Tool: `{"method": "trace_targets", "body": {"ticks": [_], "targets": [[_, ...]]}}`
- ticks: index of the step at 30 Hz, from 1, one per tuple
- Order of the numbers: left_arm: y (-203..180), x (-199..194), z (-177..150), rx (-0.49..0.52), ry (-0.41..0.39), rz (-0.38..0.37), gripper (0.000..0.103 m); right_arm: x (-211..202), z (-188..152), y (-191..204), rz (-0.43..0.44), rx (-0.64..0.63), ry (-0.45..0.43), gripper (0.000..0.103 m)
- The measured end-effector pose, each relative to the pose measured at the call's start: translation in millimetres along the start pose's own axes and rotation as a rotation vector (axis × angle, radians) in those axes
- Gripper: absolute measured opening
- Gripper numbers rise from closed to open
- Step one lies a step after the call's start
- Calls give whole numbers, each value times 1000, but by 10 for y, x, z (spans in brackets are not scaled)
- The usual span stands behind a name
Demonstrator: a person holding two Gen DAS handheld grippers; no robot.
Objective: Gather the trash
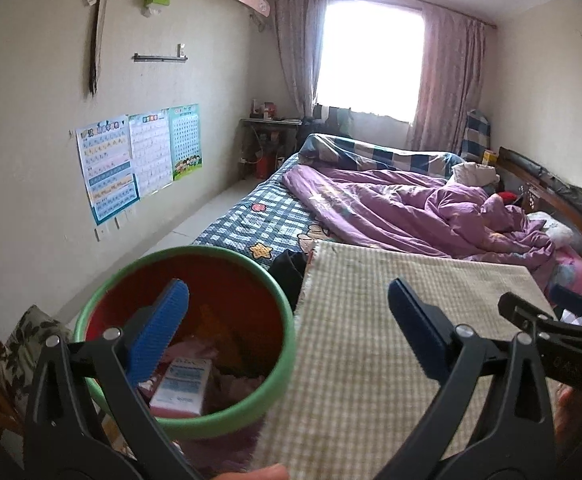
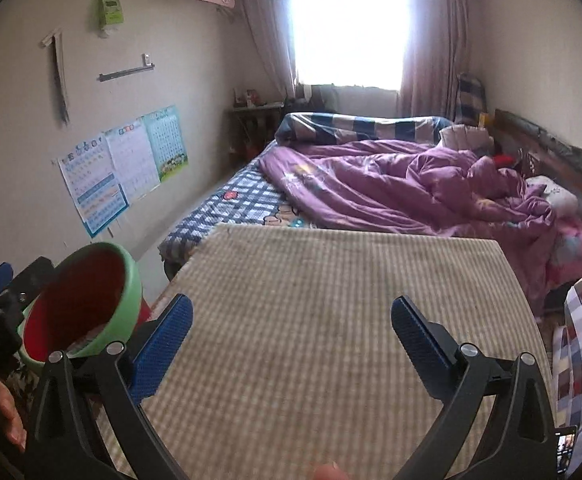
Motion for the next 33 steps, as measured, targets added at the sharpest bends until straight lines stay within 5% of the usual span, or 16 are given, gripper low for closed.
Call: {"method": "trace_targets", "body": {"ticks": [21,33], "targets": [[-180,-286,-70,-71,-7,123,98,-380,237,-97,136,-102,-74,96],[-302,-305,-72,-62,3,117,98,-348,202,-116,152,-111,-57,96]]}}
Point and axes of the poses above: each gripper's, at about its wrist camera, not at the fingertips, and x roughly the way its jaws point, y to its left, z to its top, the point moved 2 cm from there along x, roughly the way its jaws point, and after that the axes turned 13 degrees about y, right-handed, at the moved point
